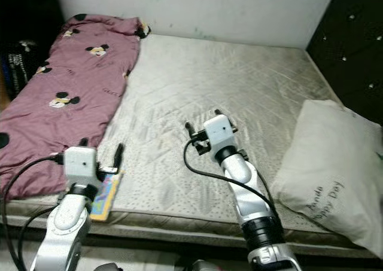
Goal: Clean up the room
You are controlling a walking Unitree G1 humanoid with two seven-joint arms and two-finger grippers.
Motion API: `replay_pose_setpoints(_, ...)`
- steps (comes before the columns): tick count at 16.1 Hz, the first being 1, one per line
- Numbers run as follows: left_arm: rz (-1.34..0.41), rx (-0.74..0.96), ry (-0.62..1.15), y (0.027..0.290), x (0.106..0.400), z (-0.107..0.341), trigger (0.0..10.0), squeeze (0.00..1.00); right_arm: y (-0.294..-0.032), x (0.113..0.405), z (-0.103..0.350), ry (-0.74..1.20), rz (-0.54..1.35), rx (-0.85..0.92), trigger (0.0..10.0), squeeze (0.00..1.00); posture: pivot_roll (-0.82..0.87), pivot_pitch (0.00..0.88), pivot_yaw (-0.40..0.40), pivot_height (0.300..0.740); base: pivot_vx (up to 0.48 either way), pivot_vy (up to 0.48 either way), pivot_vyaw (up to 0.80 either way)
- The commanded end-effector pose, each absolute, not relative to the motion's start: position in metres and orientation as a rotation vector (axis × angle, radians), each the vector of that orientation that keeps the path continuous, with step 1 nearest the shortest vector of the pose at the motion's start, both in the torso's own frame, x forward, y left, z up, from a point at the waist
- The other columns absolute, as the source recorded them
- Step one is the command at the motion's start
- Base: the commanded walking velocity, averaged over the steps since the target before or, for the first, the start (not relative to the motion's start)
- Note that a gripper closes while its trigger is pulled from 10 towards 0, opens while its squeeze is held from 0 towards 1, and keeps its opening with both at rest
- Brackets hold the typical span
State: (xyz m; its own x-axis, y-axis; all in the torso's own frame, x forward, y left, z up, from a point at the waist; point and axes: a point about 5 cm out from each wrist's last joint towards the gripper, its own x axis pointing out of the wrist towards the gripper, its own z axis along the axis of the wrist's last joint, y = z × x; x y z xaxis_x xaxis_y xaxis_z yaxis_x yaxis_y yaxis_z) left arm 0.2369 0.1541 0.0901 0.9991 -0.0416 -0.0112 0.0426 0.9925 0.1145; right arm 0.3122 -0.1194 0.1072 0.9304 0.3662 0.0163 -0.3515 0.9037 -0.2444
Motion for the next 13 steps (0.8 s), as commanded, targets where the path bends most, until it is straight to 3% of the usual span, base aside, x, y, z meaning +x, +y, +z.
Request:
replay_pose_setpoints(1,-0.041,0.118,0.006,0.1551,0.2370,0.0932,10.0,0.00,-0.1185,0.3153,0.1113,-0.078,0.370,-0.246,10.0,0.00,0.03,0.000,-0.060,0.740,0.000,-0.307,0.00)
replay_pose_setpoints(5,-0.027,0.111,0.008,0.1554,0.2365,0.0938,10.0,0.00,-0.1158,0.3163,0.1120,-0.075,0.375,-0.234,10.0,0.00,0.03,0.000,-0.066,0.740,0.000,-0.308,0.00)
replay_pose_setpoints(7,-0.029,0.108,0.009,0.1551,0.2368,0.0937,10.0,0.00,-0.1160,0.3163,0.1124,-0.077,0.374,-0.235,10.0,0.00,0.03,0.000,-0.065,0.740,0.000,-0.307,-0.69)
replay_pose_setpoints(13,-0.038,0.106,0.013,0.1529,0.2386,0.0934,10.0,0.00,-0.1185,0.3171,0.1141,-0.085,0.368,-0.248,10.0,0.00,0.02,0.000,-0.064,0.740,0.000,-0.309,0.00)
